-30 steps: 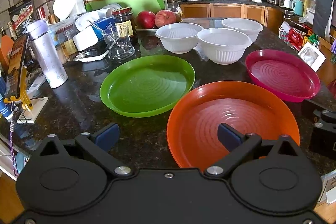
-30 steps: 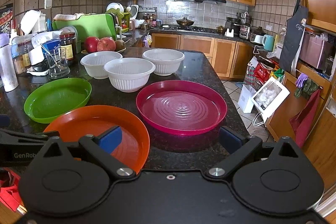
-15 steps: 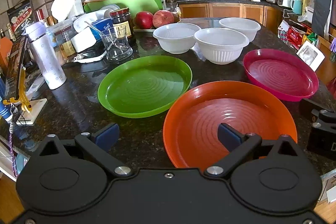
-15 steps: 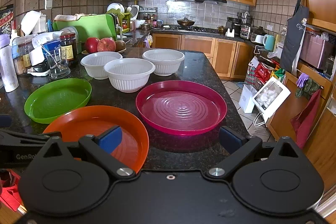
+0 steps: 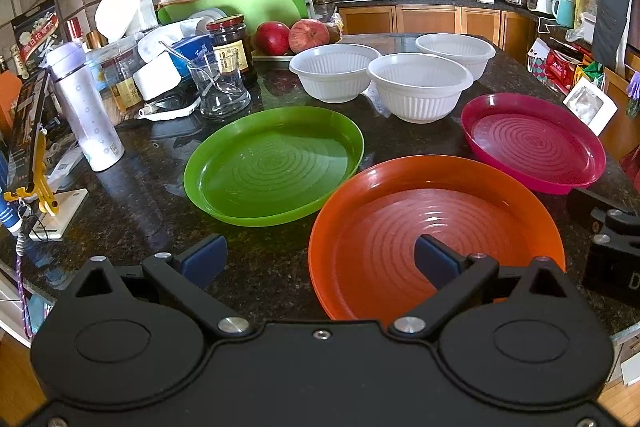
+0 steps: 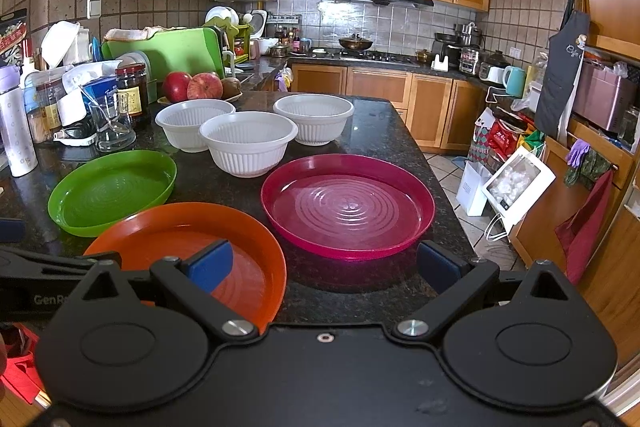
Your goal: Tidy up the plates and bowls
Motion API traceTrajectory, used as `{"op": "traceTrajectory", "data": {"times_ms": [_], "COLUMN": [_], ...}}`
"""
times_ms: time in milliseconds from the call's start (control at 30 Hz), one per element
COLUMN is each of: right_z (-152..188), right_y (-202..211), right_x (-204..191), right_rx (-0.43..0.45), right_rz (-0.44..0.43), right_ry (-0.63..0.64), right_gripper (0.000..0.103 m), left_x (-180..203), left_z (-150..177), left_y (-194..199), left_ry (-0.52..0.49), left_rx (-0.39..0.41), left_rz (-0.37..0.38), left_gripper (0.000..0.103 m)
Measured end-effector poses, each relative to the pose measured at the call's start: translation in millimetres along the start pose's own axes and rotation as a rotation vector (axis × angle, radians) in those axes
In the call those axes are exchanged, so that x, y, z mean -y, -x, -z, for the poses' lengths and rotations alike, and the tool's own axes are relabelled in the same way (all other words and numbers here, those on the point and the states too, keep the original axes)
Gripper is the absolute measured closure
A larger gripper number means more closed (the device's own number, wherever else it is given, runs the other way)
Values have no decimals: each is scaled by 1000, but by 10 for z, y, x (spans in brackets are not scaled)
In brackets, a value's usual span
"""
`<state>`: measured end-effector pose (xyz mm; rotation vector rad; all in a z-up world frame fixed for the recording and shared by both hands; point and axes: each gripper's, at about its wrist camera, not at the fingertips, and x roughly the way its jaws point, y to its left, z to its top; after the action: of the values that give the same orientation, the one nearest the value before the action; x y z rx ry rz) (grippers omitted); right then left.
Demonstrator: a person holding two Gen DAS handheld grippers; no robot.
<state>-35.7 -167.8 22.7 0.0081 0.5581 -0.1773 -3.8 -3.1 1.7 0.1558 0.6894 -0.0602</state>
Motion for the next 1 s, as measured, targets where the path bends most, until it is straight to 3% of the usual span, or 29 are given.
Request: {"op": "traceTrajectory", "data": {"times_ms": [833, 1000], "right_z": [10, 13], "right_y": [-42, -16], "right_x": [80, 132], "right_rx": [11, 47], "right_rz": [-32, -50], "right_ry": [-23, -43], "right_gripper": [1, 2], "left_x": [69, 80], "left_z": [8, 4], "left_y": [-25, 21], "left_ry": [9, 15], "left_rx": [-21, -13], "left_rz": [17, 25], "left_gripper": [7, 9]}}
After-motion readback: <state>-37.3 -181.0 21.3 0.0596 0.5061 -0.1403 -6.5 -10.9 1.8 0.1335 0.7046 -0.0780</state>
